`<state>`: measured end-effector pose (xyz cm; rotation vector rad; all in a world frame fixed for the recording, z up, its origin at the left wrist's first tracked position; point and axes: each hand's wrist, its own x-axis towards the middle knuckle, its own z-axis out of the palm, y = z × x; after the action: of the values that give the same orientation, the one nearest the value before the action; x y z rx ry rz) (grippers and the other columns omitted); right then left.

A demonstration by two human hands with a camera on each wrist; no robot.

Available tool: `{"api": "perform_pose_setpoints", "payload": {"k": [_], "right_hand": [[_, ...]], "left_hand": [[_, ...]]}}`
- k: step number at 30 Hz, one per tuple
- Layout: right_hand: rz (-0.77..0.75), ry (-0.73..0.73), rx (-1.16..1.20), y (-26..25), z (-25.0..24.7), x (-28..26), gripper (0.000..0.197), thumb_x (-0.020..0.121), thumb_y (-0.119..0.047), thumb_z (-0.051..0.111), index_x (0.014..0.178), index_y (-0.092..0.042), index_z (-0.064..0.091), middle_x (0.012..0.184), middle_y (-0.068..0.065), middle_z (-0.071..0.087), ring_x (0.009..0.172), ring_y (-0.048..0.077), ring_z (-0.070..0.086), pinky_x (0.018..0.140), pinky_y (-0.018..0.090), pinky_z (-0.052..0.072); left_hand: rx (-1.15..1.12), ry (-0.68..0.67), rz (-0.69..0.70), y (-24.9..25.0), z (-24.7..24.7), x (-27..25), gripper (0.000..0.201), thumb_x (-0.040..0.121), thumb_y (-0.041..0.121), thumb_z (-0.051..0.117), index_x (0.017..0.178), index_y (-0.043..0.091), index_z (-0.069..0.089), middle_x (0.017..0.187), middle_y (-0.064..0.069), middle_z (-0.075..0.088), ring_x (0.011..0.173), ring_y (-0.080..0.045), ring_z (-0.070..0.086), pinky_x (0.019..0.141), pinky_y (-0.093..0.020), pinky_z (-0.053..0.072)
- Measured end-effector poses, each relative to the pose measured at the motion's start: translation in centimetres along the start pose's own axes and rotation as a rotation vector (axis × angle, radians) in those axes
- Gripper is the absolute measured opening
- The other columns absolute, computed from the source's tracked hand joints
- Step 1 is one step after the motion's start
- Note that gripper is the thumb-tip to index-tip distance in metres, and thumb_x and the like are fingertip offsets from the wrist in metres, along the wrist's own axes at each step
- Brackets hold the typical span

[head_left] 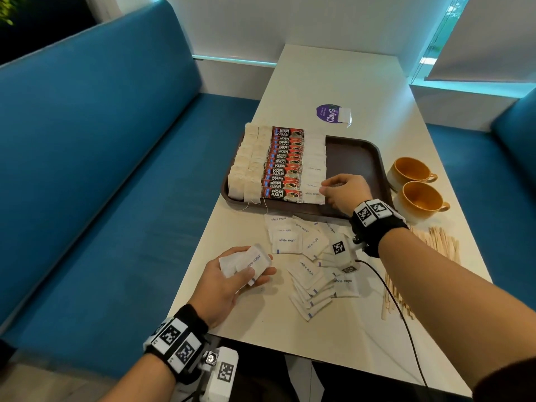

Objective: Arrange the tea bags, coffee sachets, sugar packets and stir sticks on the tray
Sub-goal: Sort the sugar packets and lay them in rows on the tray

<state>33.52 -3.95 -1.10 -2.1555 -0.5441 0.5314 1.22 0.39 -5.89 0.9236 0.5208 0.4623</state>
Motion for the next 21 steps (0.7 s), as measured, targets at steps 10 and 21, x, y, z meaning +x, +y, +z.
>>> {"api": "perform_pose_setpoints", "payload": {"k": [10, 21], "right_hand": [[-0.131, -0.439, 0.237, -0.8, 2.0, -14.0, 0.017, 0.086, -0.021, 0.081, 0.101, -0.016, 0.075, 0.082, 0.001, 0.074, 0.07, 0.016, 0.068, 0.068, 0.031, 0.059], [-0.065, -0.3, 0.497, 1.1, 4.1, -18.0, 0.021, 0.085, 0.005, 0.076, 0.086, -0.004, 0.058, 0.084, 0.025, 0.066, 0.071, 0.03, 0.067, 0.06, 0.043, 0.062]], "left_hand": [[0.041, 0.084, -0.002, 0.5, 0.9, -0.2, 0.031, 0.084, 0.003, 0.069, 0.111, -0.009, 0.06, 0.099, -0.028, 0.07, 0.08, -0.041, 0.072, 0.072, -0.041, 0.063], [0.132, 0.074, -0.036, 0.8, 1.0, -0.6, 0.019, 0.086, 0.004, 0.07, 0.1, -0.002, 0.059, 0.075, -0.025, 0.065, 0.061, -0.029, 0.066, 0.059, -0.036, 0.059]]}}
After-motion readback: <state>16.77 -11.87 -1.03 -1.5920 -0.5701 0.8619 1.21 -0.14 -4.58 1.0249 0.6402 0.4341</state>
